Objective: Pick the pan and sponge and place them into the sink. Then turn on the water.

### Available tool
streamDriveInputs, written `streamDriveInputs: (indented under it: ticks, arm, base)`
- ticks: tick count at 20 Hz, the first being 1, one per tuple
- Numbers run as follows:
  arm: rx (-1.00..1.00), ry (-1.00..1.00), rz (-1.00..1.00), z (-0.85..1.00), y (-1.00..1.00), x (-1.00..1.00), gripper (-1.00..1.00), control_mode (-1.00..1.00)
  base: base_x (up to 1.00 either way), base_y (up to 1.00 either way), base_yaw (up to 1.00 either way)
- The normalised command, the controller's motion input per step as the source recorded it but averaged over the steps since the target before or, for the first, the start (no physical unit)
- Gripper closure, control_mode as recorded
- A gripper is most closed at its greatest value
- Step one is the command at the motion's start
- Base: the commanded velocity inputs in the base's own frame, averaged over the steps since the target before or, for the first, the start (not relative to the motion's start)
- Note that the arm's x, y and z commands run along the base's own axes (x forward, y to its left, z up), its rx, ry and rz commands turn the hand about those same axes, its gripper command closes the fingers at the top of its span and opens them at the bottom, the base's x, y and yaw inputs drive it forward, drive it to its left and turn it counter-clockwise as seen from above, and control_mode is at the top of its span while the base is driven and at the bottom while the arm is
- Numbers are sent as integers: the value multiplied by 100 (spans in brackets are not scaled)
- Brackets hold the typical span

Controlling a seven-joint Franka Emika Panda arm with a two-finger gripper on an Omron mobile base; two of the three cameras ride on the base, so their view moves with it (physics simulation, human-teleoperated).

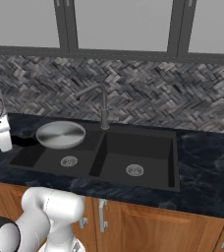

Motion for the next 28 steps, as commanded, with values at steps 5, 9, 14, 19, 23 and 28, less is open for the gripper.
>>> streamDriveInputs:
  ticks: [5,9,14,19,23,28]
  arm:
    - [2,0,-4,-22,41,14,100,-100]
    - [6,1,-1,-21,30,14,100,-100]
    - [8,6,3,-23,17,21,100,-100]
    - [6,5,2,-25,24,21,100,-100]
    - [0,2,0,-23,31,18,100,-100]
    - [-7,-5,0,-13,11,16,100,-100]
  base:
    - [0,0,0]
    - [0,0,0]
    - [0,0,0]
    - [0,0,0]
    - [0,0,0]
    - [0,0,0]
